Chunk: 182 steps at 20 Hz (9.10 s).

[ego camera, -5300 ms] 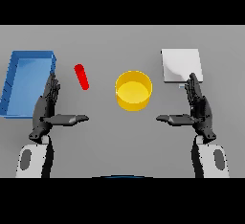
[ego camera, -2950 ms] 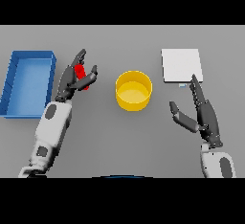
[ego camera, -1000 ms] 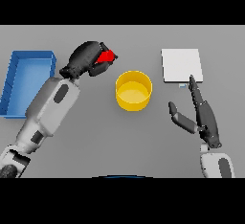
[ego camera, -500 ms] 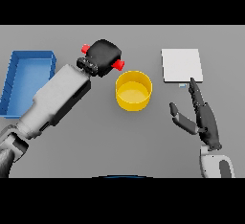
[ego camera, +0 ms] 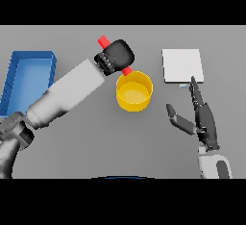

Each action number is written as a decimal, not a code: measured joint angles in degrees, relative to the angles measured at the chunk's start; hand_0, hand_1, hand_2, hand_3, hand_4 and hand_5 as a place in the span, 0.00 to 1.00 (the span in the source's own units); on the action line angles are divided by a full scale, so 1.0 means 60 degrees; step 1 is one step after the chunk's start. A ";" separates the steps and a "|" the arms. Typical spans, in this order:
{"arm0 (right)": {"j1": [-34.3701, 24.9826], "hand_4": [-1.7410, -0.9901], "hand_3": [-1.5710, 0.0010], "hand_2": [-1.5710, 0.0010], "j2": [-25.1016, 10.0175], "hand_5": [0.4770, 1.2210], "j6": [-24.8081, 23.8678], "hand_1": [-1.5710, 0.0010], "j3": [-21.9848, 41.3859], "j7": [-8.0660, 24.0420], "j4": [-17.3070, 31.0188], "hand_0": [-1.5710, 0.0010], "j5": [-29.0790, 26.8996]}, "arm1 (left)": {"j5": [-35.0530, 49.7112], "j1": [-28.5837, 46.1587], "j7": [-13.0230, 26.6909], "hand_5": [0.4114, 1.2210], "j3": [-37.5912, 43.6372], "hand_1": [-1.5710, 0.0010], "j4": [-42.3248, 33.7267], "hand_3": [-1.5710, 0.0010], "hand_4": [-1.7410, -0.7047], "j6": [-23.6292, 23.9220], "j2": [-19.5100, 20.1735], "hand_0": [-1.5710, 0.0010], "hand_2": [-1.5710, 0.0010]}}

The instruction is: Pick up the red beaker and tilt it to pour out 1 green nut into yellow bowl. Pick up the yellow bowl and place it on the metallic measuring scale.

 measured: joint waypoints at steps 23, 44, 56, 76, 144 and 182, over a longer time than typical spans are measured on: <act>-0.0091 0.81 1.00 1.00 0.0102 0.10 -0.0113 1.00 0.0084 -0.0070 0.0076 1.00 0.0161 | -0.3051 -0.3974 -0.1908 1.00 -0.2311 0.00 0.1593 0.00 0.02 0.0695 0.0152 0.00 0.00; -0.0439 0.80 1.00 1.00 -0.0294 0.23 0.0364 1.00 0.0144 -0.0281 0.0397 1.00 -0.0016 | 0.5545 -0.1460 0.2638 1.00 0.7353 0.00 0.5038 0.00 0.00 0.3203 0.3484 0.00 0.00; -0.0315 0.76 1.00 1.00 -0.0439 0.27 0.0479 1.00 0.0082 -0.0665 0.0461 1.00 -0.0100 | 0.7922 0.4626 0.4932 0.79 0.7971 0.00 -0.1020 0.00 0.00 0.4504 0.2707 0.00 0.00; -0.0337 0.83 1.00 1.00 -0.0435 0.22 0.0033 1.00 0.0393 0.0026 0.0250 1.00 0.0785 | 0.8458 0.5945 0.5558 0.28 0.7328 0.97 -0.3252 0.97 0.93 0.2626 0.3110 0.97 0.97; -0.7571 0.00 0.24 0.05 -0.4026 1.00 0.6110 0.00 0.4590 0.0462 0.3128 0.02 0.5550 | 0.9182 0.6198 0.5165 0.37 0.7700 1.00 -0.3800 1.00 0.90 0.2375 0.3001 1.00 1.00; -0.8835 0.33 0.75 0.70 -0.4136 0.56 0.3455 0.65 0.2930 -0.0176 0.9179 0.61 0.5409 | 0.9381 0.6353 0.6223 0.44 0.7712 1.00 -0.4458 1.00 0.87 0.2376 0.2962 1.00 1.00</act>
